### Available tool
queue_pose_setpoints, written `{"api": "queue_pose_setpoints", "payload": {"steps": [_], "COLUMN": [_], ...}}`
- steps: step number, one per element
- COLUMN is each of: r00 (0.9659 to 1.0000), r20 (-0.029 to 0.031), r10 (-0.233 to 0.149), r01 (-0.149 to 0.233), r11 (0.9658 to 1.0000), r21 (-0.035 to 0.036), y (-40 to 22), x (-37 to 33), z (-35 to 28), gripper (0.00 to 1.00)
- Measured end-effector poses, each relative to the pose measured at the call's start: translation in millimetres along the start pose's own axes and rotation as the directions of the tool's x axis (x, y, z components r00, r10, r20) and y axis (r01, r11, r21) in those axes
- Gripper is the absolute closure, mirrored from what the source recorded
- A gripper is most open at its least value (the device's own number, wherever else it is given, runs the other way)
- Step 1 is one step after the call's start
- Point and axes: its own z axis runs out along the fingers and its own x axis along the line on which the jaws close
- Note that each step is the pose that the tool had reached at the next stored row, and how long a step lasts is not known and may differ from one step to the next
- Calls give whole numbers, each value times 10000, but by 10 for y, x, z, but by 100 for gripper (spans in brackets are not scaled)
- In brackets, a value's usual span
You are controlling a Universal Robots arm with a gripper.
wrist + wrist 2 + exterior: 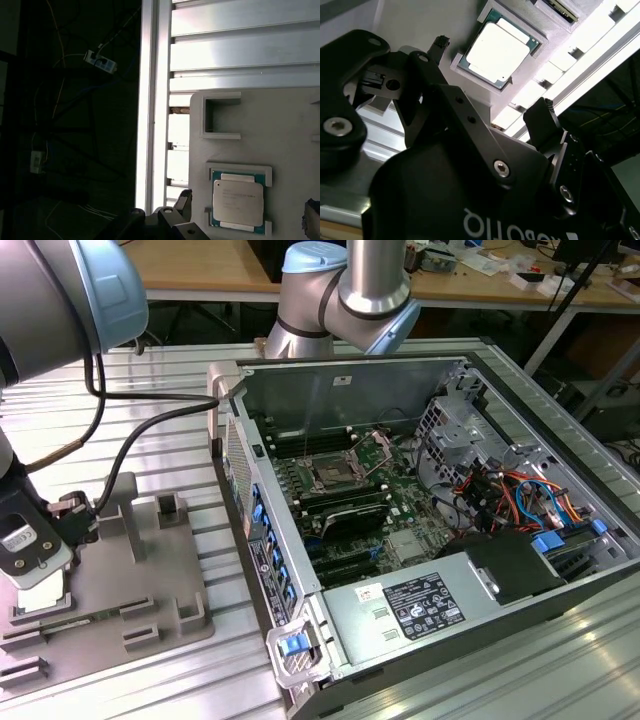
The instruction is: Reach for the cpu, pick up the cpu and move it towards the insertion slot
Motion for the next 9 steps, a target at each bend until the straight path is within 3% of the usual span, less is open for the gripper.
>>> {"api": "queue_pose_setpoints", "payload": {"steps": [9], "r00": [10000], "r20": [1], "r10": [1], "r01": [-1], "r11": [10000], "r21": [0], "y": [-36], "x": [0], "z": [161], "gripper": [11]}}
